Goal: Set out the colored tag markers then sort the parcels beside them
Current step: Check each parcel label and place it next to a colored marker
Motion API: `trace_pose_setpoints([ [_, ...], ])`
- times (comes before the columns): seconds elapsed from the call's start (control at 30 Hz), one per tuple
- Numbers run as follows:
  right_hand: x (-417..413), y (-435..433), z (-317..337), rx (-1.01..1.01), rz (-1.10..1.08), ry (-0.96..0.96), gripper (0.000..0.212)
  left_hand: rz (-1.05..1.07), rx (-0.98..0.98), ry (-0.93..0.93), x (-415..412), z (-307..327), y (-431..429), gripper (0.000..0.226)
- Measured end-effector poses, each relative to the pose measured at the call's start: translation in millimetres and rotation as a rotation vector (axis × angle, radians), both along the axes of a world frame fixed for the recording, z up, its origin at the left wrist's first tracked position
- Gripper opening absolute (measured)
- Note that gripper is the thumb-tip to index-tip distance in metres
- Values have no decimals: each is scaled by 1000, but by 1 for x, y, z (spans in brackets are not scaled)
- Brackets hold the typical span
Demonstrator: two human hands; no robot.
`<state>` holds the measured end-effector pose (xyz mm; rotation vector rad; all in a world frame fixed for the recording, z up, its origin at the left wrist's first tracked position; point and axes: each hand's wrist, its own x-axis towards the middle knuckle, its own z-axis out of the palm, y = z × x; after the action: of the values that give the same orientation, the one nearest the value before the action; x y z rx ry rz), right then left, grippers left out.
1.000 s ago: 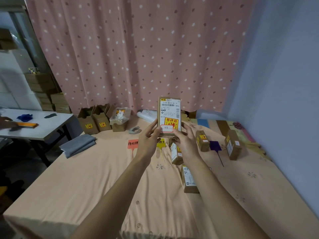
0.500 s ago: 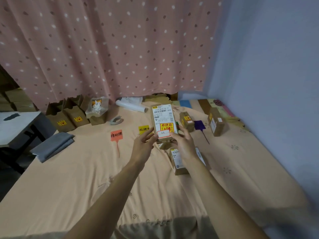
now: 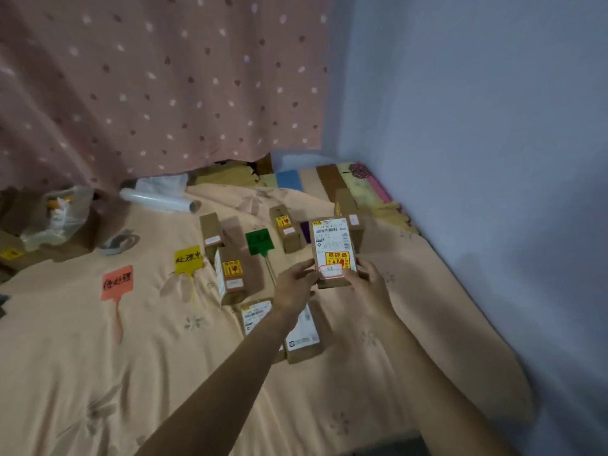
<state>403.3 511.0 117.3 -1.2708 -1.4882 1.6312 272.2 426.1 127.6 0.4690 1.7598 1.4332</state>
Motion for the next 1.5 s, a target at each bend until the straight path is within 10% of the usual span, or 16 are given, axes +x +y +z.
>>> trace_pose_setpoints([
  [0.43, 48, 125, -94, 11, 200, -445, 37, -104, -274, -97, 44, -87, 122, 19],
  [1.5, 21, 35, -47, 62, -29, -459, 49, -34, -179, -67, 7, -63, 15, 39],
])
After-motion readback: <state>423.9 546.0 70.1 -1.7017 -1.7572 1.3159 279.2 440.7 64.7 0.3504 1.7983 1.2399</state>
